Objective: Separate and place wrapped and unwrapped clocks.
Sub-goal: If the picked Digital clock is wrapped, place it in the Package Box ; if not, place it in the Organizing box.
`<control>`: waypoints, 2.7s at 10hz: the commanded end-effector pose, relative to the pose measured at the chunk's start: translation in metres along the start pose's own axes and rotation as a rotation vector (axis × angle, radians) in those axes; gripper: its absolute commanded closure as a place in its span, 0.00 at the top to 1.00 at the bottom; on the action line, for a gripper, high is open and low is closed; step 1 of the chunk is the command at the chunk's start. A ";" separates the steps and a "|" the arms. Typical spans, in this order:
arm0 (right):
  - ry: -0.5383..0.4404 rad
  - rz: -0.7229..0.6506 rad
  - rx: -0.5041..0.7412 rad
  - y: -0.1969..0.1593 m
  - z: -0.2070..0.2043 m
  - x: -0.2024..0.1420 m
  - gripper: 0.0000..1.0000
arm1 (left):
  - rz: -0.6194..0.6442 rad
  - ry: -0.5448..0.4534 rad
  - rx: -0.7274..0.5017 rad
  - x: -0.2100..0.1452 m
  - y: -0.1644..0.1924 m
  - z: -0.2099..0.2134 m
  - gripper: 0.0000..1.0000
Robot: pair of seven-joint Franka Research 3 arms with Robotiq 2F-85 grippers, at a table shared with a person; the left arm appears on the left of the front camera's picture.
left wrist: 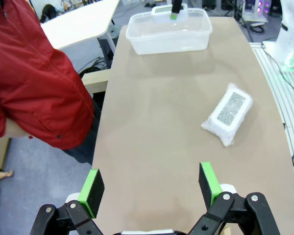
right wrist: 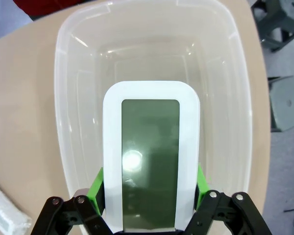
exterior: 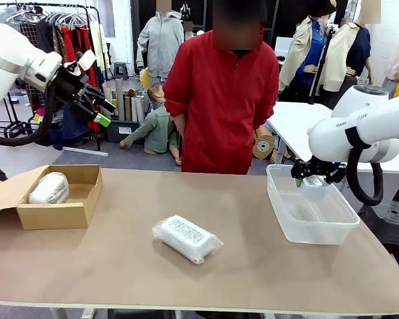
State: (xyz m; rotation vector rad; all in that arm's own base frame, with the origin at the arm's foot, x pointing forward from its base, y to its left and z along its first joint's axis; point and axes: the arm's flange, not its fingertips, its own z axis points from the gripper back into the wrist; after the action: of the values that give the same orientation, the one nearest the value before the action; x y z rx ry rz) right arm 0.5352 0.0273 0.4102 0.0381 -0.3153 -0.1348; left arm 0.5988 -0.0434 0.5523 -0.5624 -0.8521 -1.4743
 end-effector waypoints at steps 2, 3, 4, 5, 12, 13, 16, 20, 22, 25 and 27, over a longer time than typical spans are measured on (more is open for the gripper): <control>-0.022 0.023 -0.012 0.000 0.002 0.001 0.00 | 0.001 0.000 -0.001 0.000 -0.002 0.001 1.00; -0.022 0.023 -0.012 0.000 0.002 0.001 0.00 | 0.001 0.000 -0.001 0.000 -0.002 0.001 1.00; 0.000 0.007 -0.005 -0.001 -0.001 0.000 0.00 | 0.001 0.000 -0.001 0.000 -0.002 0.001 1.00; 0.030 0.018 -0.018 -0.005 -0.014 0.007 0.00 | 0.001 0.000 -0.001 0.000 -0.002 0.001 1.00; 0.148 -0.010 -0.020 -0.020 -0.071 0.025 0.00 | 0.001 0.000 -0.001 0.000 -0.002 0.001 1.00; 0.157 -0.016 -0.016 -0.021 -0.077 0.025 0.00 | 0.001 0.000 -0.001 0.000 -0.002 0.001 1.00; 0.200 -0.009 -0.025 -0.020 -0.089 0.022 0.00 | 0.001 0.000 -0.001 0.000 -0.002 0.001 1.00; 0.248 0.002 -0.033 -0.016 -0.100 0.018 0.00 | 0.001 0.000 -0.001 0.000 -0.002 0.001 1.00; 0.260 0.002 -0.035 -0.016 -0.100 0.018 0.35 | 0.001 0.000 -0.001 0.000 -0.002 0.001 1.00; 0.261 0.007 -0.039 -0.016 -0.093 0.016 0.90 | 0.001 0.000 -0.001 0.000 -0.002 0.001 1.00; 0.265 0.014 -0.042 -0.015 -0.089 0.015 1.00 | 0.001 0.000 -0.001 0.000 -0.002 0.001 1.00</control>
State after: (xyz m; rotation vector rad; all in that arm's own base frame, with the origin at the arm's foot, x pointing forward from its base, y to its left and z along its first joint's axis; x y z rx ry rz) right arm 0.5748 0.0116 0.3235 0.0118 -0.0550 -0.1414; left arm 0.5988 -0.0434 0.5523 -0.5624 -0.8521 -1.4743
